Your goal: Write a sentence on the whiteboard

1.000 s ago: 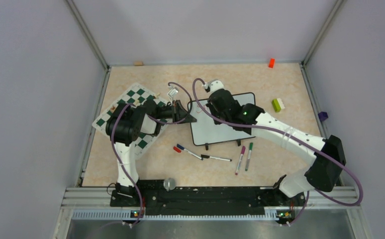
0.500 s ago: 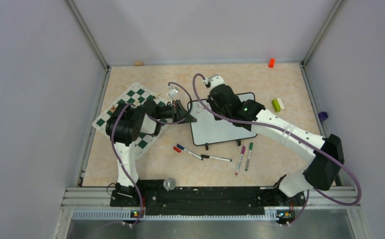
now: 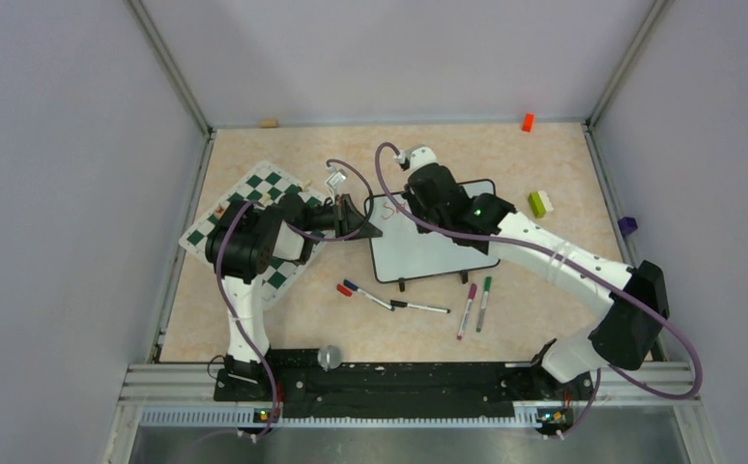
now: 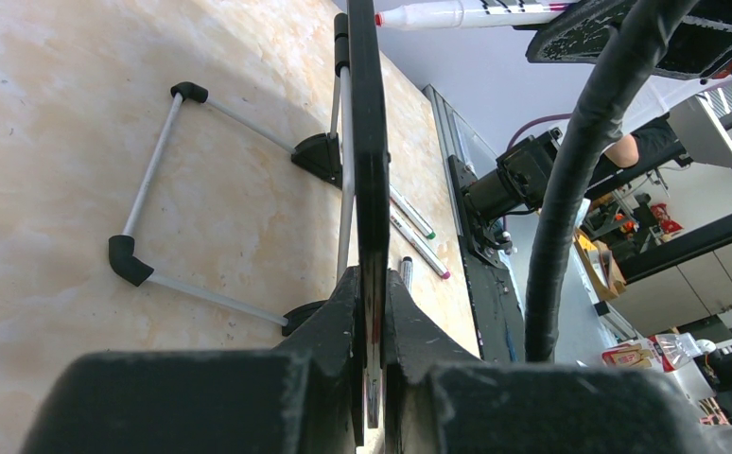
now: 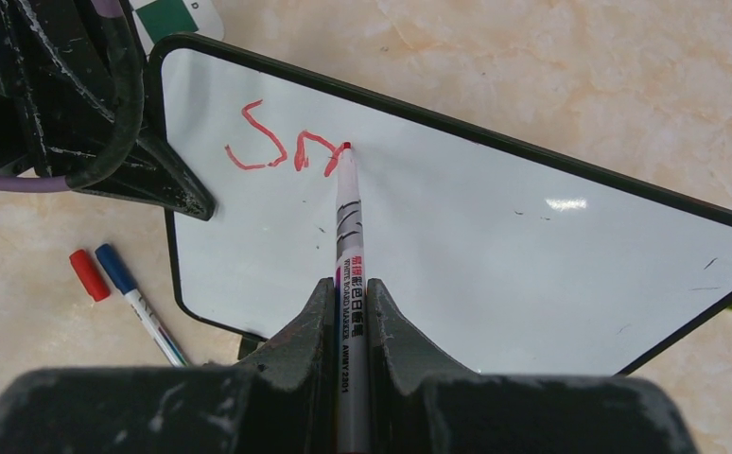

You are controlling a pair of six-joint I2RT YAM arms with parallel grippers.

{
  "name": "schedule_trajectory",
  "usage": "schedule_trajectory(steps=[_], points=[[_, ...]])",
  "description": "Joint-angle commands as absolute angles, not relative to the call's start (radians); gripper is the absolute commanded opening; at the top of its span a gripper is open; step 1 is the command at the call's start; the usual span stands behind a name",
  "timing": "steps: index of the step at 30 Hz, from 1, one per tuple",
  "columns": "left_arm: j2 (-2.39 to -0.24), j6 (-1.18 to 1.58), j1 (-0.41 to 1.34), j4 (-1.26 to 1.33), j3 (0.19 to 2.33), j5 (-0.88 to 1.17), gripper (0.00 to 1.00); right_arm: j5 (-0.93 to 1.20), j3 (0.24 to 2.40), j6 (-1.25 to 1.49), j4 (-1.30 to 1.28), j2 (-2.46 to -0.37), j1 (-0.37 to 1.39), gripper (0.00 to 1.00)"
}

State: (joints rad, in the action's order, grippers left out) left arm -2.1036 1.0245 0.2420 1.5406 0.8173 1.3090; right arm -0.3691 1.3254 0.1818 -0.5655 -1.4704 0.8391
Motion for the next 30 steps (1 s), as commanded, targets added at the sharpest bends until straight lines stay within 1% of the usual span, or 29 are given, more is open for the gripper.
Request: schedule_trajectory(steps=[1, 19, 30], points=[[-2.094, 1.050, 0.250, 1.620, 0.824, 1.382, 0.00, -0.432, 1.321, 0.169, -0.563, -1.435, 0.808, 0.00], [-2.093, 1.047, 0.249, 1.620, 0.823, 1.380, 0.00, -0.367, 1.249, 0.200, -0.601, -1.378, 0.807, 0.00], [-2.094, 1.048, 0.250, 1.620, 0.823, 1.380, 0.00, -0.329, 1.298, 0.206, -0.589, -1.340, 0.806, 0.00]])
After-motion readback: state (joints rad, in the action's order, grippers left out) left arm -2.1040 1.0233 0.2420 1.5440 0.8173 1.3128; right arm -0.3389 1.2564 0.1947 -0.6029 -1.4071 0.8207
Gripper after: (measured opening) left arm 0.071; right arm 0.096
